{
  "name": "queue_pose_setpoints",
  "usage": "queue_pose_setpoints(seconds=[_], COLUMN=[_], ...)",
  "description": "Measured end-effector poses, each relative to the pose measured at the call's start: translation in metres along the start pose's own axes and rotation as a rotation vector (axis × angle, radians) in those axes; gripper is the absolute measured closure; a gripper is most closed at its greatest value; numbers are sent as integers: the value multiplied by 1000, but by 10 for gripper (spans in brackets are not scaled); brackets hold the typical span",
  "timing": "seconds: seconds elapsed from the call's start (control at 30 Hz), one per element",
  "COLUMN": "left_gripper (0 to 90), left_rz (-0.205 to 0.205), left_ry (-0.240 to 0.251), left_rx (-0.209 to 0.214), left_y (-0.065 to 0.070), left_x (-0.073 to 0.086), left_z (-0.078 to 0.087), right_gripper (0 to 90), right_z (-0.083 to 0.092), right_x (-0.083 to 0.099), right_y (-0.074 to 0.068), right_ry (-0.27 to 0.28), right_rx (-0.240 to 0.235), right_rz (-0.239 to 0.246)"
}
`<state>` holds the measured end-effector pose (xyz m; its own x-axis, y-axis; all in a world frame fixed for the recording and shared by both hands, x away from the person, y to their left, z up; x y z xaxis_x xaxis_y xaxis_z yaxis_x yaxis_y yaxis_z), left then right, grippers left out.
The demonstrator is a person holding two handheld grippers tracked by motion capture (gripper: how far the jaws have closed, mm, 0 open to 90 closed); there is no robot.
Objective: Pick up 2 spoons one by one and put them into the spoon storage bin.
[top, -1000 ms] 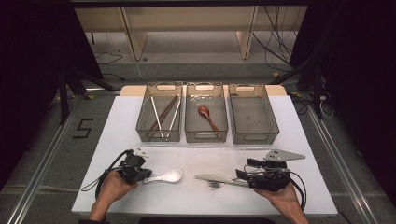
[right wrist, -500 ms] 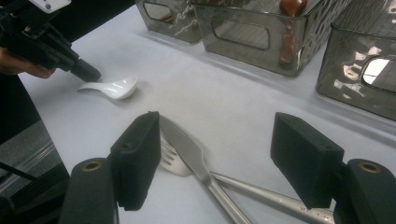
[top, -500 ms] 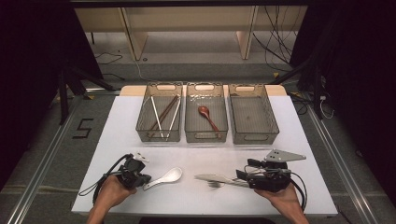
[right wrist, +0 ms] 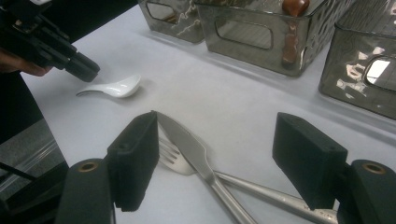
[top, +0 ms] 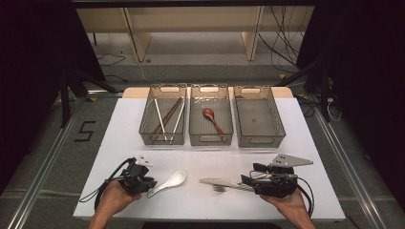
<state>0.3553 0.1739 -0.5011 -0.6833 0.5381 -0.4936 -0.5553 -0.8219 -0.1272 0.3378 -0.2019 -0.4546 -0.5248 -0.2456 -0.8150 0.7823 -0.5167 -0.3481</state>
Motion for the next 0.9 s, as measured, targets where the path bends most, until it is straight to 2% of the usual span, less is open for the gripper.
queue_pose_setpoints(seconds=[0.1, 0.2, 0.27, 0.4, 0.47, 0.7, 0.87, 0.9], left_gripper=[565, 452, 396, 341, 365, 548, 642, 657], left_rz=[12, -20, -50, -78, -95, -149, -167, -185], left_ry=[13, 12, 9, -32, -49, -93, -109, -120], left_rx=[16, 21, 22, 13, 7, 22, 7, 6], left_y=[3, 11, 15, 22, 24, 29, 32, 32], left_x=[-5, -9, -11, -12, -10, -9, -9, -9], left_z=[4, 7, 7, 2, -1, -8, -12, -12], right_gripper=[316, 314, 314, 314, 314, 314, 315, 315], right_z=[0, 0, 0, 0, 0, -1, -1, -1], right_x=[0, 0, 0, 0, 0, 0, 0, 0], right_y=[0, 0, 0, -1, -1, -1, -1, -1], right_ry=[2, 2, 3, 3, 3, 1, 2, 2], right_rx=[-3, -4, -4, -7, -8, -9, -10, -10], right_rz=[0, -1, -1, -2, -3, -6, -8, -7])
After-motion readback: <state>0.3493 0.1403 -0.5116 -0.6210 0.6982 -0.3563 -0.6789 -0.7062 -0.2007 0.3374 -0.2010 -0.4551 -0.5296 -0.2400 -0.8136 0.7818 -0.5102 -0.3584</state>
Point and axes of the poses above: each handheld gripper's, and its own axes: z roughly backward along the jaws, x roughly out of its underside, y roughly to its right, the point moved 5 cm from there along -z, roughly forward along the jaws, and after that the axes turned 14 degrees about -x, right-handed, at the moved point
